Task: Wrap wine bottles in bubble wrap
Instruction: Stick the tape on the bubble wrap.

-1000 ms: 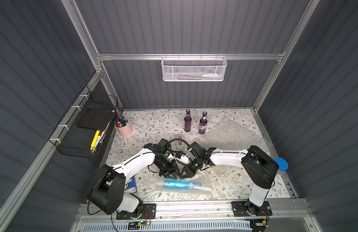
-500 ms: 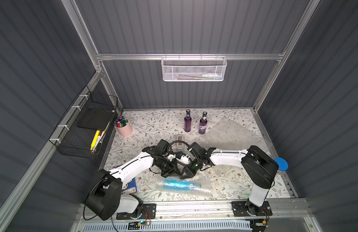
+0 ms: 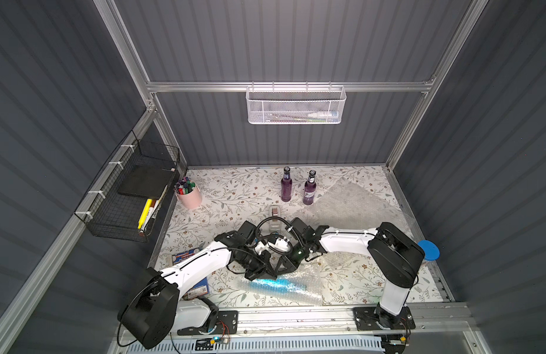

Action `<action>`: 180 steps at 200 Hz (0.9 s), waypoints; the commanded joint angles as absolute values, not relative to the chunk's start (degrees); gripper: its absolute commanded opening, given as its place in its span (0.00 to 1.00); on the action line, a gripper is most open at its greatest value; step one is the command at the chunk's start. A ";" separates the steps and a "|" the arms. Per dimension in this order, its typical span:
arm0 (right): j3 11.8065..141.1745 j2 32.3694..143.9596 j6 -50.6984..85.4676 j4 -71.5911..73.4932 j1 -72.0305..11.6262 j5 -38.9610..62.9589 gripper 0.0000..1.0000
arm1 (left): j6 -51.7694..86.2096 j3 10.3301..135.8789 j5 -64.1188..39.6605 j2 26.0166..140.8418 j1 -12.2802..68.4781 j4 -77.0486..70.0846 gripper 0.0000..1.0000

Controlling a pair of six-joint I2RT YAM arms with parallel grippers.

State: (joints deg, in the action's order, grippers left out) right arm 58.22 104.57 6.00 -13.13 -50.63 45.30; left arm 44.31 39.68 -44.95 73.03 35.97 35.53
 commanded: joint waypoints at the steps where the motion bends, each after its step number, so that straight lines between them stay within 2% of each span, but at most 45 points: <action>1: 58.96 105.77 6.26 -13.36 -51.06 46.49 0.24 | 45.52 37.24 -46.32 72.55 36.63 35.00 0.00; 134: 58.21 103.51 7.48 -11.82 -51.08 48.03 0.27 | 41.75 33.12 -39.96 76.21 36.89 36.84 0.00; 158: 57.50 101.64 8.45 -10.61 -50.97 48.93 0.35 | 40.37 33.40 -37.95 77.91 36.91 38.22 0.00; 180: 56.75 99.36 6.10 -12.82 -50.54 46.06 0.51 | 38.89 34.30 -37.20 77.70 36.91 40.07 0.00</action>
